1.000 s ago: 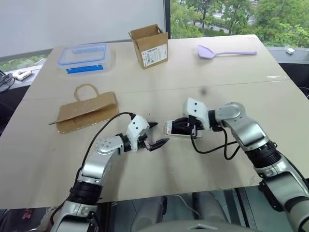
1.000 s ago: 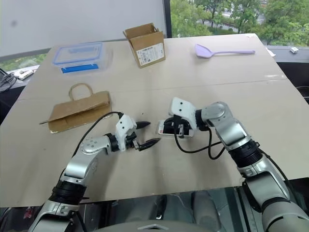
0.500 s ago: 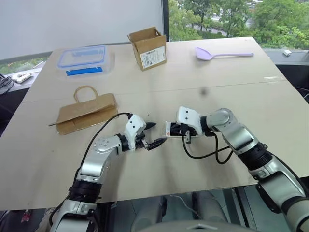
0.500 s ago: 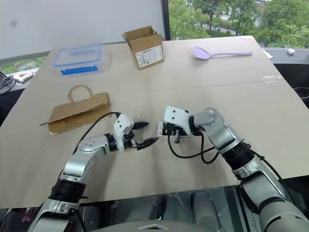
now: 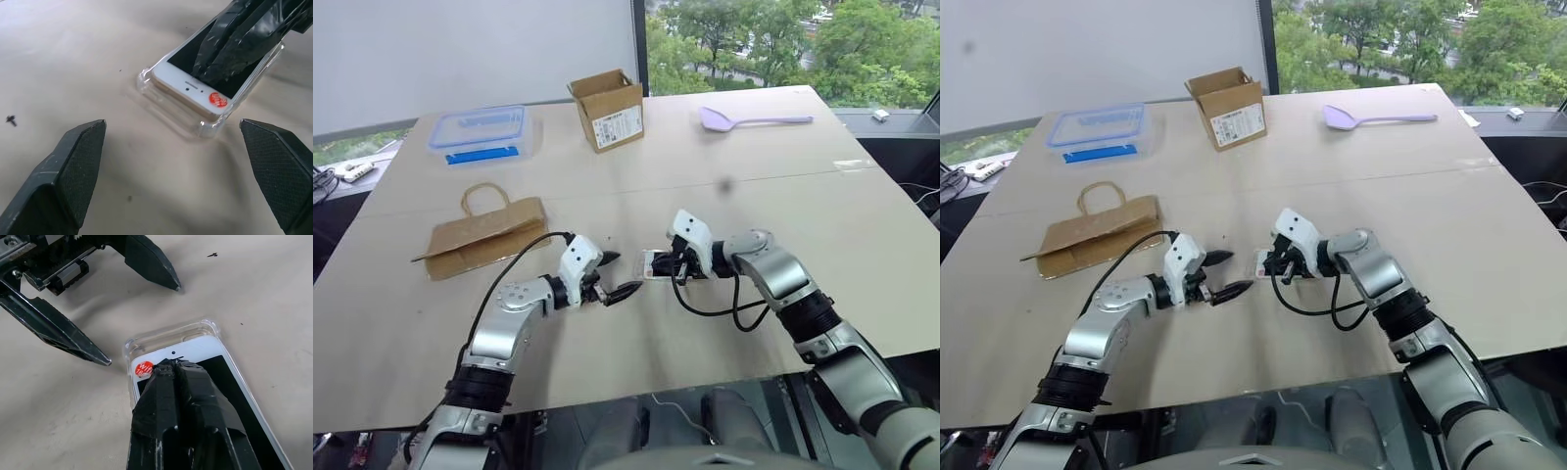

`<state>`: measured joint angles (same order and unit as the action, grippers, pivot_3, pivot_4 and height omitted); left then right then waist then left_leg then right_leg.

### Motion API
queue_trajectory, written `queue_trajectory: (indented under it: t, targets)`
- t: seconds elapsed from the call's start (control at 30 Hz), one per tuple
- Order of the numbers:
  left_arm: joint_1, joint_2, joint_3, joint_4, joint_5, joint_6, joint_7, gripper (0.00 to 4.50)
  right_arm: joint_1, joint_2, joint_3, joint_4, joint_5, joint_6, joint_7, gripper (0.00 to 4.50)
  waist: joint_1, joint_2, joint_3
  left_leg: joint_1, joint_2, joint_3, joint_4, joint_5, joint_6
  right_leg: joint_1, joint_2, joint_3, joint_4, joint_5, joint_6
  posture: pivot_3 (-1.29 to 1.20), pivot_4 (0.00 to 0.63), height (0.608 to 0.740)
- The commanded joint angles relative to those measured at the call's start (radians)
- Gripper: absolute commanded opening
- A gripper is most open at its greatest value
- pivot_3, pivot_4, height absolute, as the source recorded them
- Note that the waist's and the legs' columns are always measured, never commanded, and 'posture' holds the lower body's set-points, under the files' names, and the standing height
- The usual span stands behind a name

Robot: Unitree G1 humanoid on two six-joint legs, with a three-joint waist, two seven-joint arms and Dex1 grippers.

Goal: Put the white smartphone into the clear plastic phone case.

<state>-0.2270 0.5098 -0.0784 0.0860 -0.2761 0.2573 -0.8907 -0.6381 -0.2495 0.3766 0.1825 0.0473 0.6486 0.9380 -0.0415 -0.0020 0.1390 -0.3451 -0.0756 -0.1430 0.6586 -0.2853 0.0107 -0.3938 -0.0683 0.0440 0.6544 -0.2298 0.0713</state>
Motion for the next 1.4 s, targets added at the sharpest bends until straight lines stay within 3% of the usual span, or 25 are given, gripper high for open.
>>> queue_trajectory:
  t: [0.03, 0.2, 0.37, 0.6, 0.73, 1.03, 1.4]
  targets:
    - [0.002, 0.036, 0.075, -0.027, -0.034, 0.022, 0.005, 4.5, 0.088, -0.028, -0.052, -0.12, 0.009, -0.043, -0.068, 0.08, 0.003, 0.0, 0.0, -0.001, 0.0, -0.001, 0.0, 0.0, 0.0, 0.0, 0.0, -0.001, -0.001, 0.0, 0.0, 0.0, 0.15, 0.74]
    - [-0.011, 0.072, 0.133, 0.002, -0.062, 0.048, -0.01, 4.5, 0.131, -0.065, -0.129, -0.363, 0.084, -0.015, -0.079, 0.08, 0.004, 0.0, 0.002, -0.018, -0.001, -0.001, 0.0, 0.001, -0.001, -0.017, -0.002, 0.0, -0.002, 0.001, -0.001, 0.0, 0.15, 0.74]
    - [-0.076, 0.066, 0.095, 0.067, 0.0, 0.003, 0.006, 4.5, 0.166, -0.127, -0.199, -0.534, 0.121, 0.071, -0.133, 0.08, 0.007, 0.0, 0.002, -0.033, -0.001, -0.002, 0.0, 0.003, -0.006, -0.03, -0.002, -0.002, -0.002, 0.001, -0.001, 0.0, 0.15, 0.74]
    - [-0.118, 0.012, 0.013, 0.062, 0.078, -0.024, 0.037, 4.5, 0.31, -0.349, -0.244, -0.69, 0.074, 0.166, -0.18, 0.08, 0.03, -0.001, 0.003, -0.037, -0.002, -0.002, 0.0, 0.003, -0.005, -0.031, -0.003, -0.002, -0.007, 0.001, -0.001, 0.0, 0.15, 0.74]
    - [-0.118, 0.001, -0.018, 0.068, 0.109, -0.045, 0.032, 4.5, 0.361, -0.434, -0.178, -0.709, 0.048, 0.177, -0.182, 0.08, 0.03, -0.001, 0.003, -0.037, -0.002, -0.002, 0.0, 0.003, -0.005, -0.031, -0.003, -0.003, -0.008, 0.001, -0.001, 0.0, 0.15, 0.74]
    - [-0.142, -0.011, -0.052, 0.092, 0.131, -0.07, -0.002, 4.5, 0.251, -0.402, 0.034, -0.599, -0.069, 0.078, -0.201, 0.08, 0.028, -0.001, 0.003, -0.035, -0.001, -0.001, 0.0, 0.003, -0.005, -0.028, -0.002, -0.003, -0.008, 0.001, -0.001, 0.0, 0.15, 0.74]
    - [-0.131, -0.047, -0.082, 0.03, 0.13, -0.038, -0.008, 4.5, 0.212, -0.406, 0.107, -0.54, -0.167, -0.06, -0.146, 0.08, 0.027, -0.001, 0.003, -0.034, -0.001, -0.002, 0.001, 0.003, -0.005, -0.028, -0.002, -0.003, -0.008, 0.001, -0.001, 0.0, 0.15, 0.74]
